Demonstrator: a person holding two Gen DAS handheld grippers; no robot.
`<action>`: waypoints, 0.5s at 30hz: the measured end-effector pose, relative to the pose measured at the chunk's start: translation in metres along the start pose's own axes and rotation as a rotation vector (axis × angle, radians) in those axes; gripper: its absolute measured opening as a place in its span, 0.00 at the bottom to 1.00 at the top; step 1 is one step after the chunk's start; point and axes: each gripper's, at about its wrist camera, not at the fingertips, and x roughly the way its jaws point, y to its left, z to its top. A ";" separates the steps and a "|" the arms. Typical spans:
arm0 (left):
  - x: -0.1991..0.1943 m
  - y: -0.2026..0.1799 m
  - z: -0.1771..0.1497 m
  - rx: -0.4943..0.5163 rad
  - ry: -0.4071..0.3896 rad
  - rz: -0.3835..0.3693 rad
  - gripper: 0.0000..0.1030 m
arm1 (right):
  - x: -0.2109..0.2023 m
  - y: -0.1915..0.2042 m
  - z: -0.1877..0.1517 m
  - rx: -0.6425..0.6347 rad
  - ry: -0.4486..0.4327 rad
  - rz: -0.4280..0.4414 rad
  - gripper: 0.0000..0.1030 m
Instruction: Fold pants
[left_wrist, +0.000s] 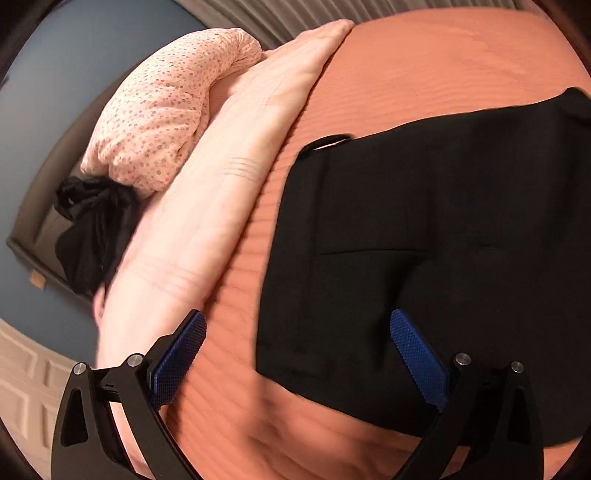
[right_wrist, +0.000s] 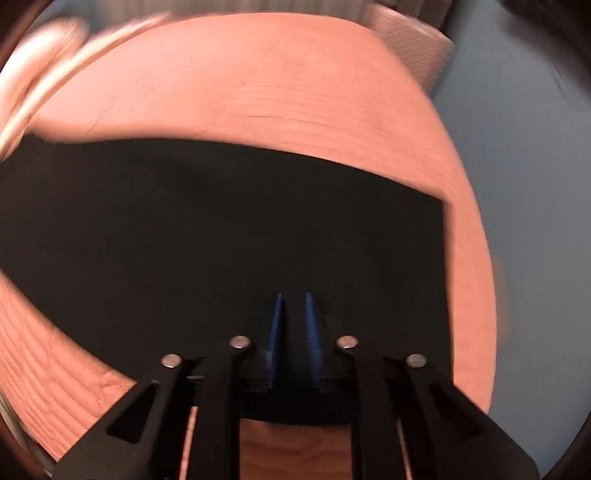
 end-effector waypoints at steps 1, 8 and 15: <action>0.003 0.004 0.003 0.012 -0.009 -0.019 0.95 | -0.003 -0.008 0.002 0.026 0.034 -0.068 0.20; -0.036 0.032 0.033 -0.036 -0.138 0.028 0.92 | -0.022 0.014 0.004 0.026 0.052 -0.152 0.20; -0.032 -0.001 0.050 -0.049 -0.071 0.019 0.95 | -0.026 0.226 0.044 -0.306 -0.055 0.233 0.22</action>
